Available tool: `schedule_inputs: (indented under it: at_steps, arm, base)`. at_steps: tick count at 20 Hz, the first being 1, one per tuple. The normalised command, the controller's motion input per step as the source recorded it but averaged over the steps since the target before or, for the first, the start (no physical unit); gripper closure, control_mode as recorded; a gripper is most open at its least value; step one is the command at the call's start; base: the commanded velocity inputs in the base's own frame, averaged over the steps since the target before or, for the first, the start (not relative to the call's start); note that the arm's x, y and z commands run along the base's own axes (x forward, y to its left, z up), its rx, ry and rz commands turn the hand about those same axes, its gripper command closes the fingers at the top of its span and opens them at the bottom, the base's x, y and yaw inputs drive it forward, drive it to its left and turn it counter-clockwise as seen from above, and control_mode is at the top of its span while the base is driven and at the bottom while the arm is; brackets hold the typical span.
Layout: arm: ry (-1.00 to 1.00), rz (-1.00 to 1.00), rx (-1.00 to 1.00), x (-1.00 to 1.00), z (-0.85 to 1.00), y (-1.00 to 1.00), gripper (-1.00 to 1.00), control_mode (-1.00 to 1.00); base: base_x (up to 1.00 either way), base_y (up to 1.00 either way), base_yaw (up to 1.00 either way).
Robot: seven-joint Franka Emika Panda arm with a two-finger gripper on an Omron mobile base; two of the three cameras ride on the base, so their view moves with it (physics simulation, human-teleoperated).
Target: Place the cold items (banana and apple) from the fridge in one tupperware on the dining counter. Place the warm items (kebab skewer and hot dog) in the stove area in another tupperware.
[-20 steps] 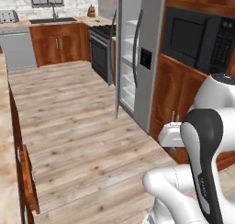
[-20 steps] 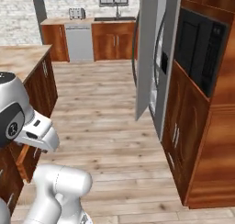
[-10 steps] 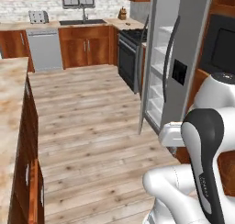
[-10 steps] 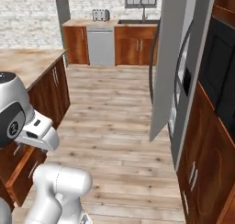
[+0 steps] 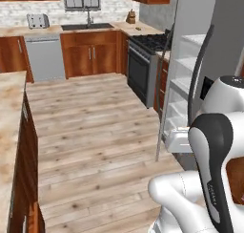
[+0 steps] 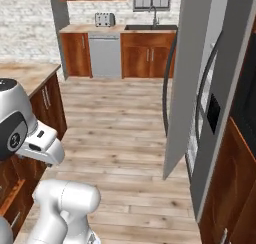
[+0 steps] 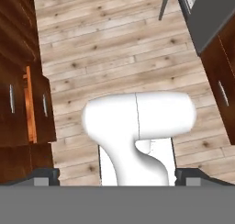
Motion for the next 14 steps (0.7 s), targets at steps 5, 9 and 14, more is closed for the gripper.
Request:
schedule_inputs:
  at_steps: [5, 9, 14]
  arm:
    - [0.00, 0.00, 0.00, 0.00, 0.00, 0.00, -1.00, 1.00]
    - [0.00, 0.00, 0.00, 0.00, 0.00, 0.00, -1.00, 1.00]
    - [0.00, 0.00, 0.00, 0.00, 0.00, 0.00, -1.00, 1.00]
  base:
    - [1.00, 0.00, -0.22]
    - [1.00, 0.02, -0.30]
    - [1.00, 0.25, -0.36]
